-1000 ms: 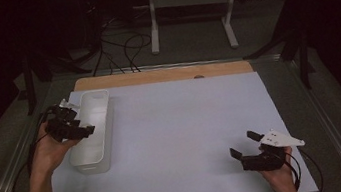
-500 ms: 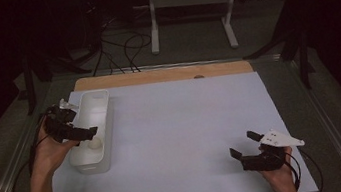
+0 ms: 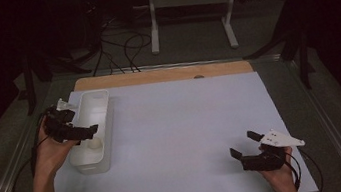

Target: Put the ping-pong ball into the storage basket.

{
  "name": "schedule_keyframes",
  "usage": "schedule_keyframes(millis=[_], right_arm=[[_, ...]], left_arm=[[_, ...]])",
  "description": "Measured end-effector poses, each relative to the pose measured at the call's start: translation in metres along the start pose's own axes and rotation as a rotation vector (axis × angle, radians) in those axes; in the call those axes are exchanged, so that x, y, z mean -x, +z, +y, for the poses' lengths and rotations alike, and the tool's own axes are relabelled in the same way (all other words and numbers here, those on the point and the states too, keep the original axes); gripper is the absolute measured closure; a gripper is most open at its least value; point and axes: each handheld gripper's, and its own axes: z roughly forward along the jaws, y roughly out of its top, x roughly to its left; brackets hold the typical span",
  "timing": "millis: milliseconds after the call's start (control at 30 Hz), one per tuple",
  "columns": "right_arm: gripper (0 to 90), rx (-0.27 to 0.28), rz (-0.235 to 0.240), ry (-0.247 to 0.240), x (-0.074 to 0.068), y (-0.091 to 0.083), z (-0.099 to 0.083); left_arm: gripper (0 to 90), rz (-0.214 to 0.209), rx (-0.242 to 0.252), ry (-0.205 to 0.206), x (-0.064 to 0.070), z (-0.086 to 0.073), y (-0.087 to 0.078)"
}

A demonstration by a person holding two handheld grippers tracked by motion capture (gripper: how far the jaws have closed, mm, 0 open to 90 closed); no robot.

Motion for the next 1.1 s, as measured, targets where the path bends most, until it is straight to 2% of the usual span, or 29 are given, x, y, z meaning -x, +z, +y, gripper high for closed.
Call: schedule_keyframes(millis=[133, 333, 533, 733, 800, 1100], right_arm=[[8.0, 0.001, 0.002, -0.001, 0.000, 0.000, 0.000], [8.0, 0.002, 0.002, -0.001, 0.000, 0.000, 0.000], [8.0, 0.003, 0.001, -0.002, 0.000, 0.000, 0.000], [8.1, 0.000, -0.003, -0.005, 0.001, -0.001, 0.000], [8.0, 0.001, -0.002, -0.005, 0.001, -0.001, 0.000], [8.1, 0.005, -0.007, -0.003, 0.002, -0.001, 0.000]], left_arm=[[0.4, 0.001, 0.016, 0.004, 0.003, -0.001, 0.001], [0.4, -0.003, 0.065, -0.004, 0.008, -0.002, -0.001], [0.4, -0.006, 0.084, -0.009, 0.014, -0.005, 0.001], [0.4, -0.023, 0.122, -0.016, 0.022, -0.009, 0.004], [0.4, -0.039, 0.131, -0.013, 0.024, -0.010, 0.006], [0.4, -0.059, 0.169, 0.000, 0.034, -0.016, 0.009]])
